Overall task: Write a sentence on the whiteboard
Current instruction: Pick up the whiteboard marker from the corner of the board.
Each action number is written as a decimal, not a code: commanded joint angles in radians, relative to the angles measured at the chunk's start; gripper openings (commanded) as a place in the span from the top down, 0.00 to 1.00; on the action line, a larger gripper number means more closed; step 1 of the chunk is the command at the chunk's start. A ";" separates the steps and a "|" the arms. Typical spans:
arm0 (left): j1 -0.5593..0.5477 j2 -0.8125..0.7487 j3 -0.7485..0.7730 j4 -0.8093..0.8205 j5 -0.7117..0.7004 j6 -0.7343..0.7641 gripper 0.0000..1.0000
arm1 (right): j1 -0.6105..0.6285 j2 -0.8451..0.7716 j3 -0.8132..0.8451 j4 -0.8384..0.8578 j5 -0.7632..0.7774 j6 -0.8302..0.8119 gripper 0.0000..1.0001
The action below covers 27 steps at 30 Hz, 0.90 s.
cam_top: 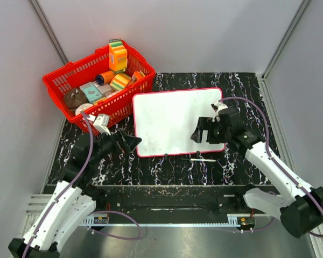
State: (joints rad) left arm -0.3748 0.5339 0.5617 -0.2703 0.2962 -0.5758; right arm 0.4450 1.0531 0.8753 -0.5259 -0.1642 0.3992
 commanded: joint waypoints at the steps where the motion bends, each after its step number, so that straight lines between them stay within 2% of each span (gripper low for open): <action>1: -0.001 0.028 0.040 -0.026 0.046 0.025 0.01 | 0.024 0.011 0.073 -0.058 0.065 -0.057 0.00; 7: -0.003 0.153 0.037 -0.023 0.150 0.036 0.01 | 0.082 0.019 0.057 -0.120 0.084 -0.089 0.00; 10: -0.022 0.236 0.047 -0.023 0.181 0.034 0.01 | 0.112 0.007 0.041 -0.140 0.153 -0.059 0.00; 16: -0.214 0.388 0.122 -0.011 0.049 0.014 0.01 | 0.210 0.073 0.034 -0.166 0.229 -0.016 0.01; 18: -0.265 0.434 0.153 0.000 0.018 -0.002 0.01 | 0.257 0.109 0.033 -0.169 0.255 -0.005 0.03; 21: -0.282 0.466 0.161 0.057 0.041 -0.030 0.01 | 0.279 0.148 0.022 -0.169 0.253 0.004 0.11; 22: -0.282 0.468 0.161 0.086 0.055 -0.033 0.01 | 0.282 0.157 0.021 -0.155 0.244 0.003 0.18; 27: -0.283 0.457 0.176 0.098 0.083 -0.033 0.01 | 0.282 0.203 0.002 -0.132 0.226 0.016 0.25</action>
State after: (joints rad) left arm -0.6540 1.0039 0.6880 -0.2409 0.3649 -0.5903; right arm 0.7208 1.2354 0.8856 -0.6849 0.0444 0.3927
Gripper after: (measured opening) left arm 0.987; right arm 0.774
